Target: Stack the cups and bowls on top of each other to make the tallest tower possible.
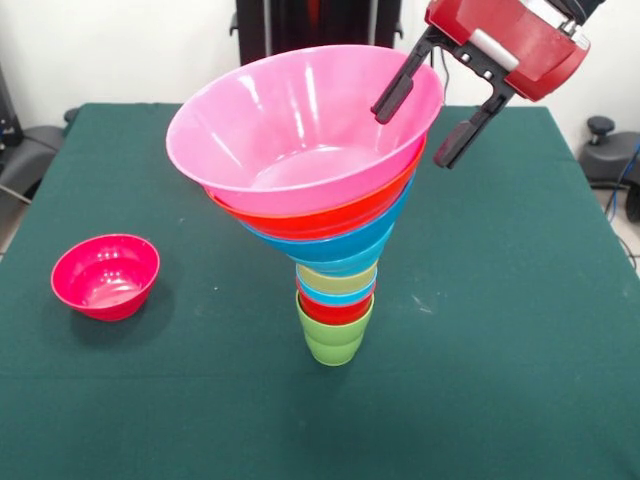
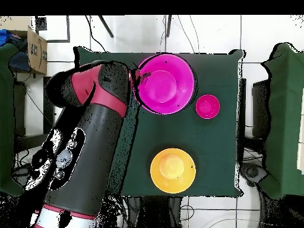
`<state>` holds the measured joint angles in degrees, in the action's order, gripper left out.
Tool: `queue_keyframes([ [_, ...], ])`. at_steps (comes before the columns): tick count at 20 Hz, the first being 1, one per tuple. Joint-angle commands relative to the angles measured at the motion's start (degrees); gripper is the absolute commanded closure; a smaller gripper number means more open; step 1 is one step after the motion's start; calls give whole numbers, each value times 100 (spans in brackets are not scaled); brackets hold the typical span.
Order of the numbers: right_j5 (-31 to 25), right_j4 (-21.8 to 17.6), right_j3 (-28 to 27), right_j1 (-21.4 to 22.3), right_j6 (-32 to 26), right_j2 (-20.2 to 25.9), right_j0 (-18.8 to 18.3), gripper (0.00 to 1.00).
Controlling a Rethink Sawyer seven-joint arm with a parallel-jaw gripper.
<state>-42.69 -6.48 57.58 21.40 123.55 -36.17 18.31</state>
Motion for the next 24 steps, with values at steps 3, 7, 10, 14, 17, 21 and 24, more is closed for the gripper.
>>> queue_keyframes([
  [3,-51,-368,188,-269,-50,499,64,0],
  [7,-122,-370,145,-261,-52,462,77,0],
  [10,-213,-369,139,-207,2,383,139,0],
  [14,-367,-322,79,-87,-77,361,159,0],
  [17,-471,-327,-19,-42,-121,288,175,0],
  [21,-669,-317,-57,131,-270,215,192,0],
  [24,-853,-293,-121,274,-470,204,157,0],
])
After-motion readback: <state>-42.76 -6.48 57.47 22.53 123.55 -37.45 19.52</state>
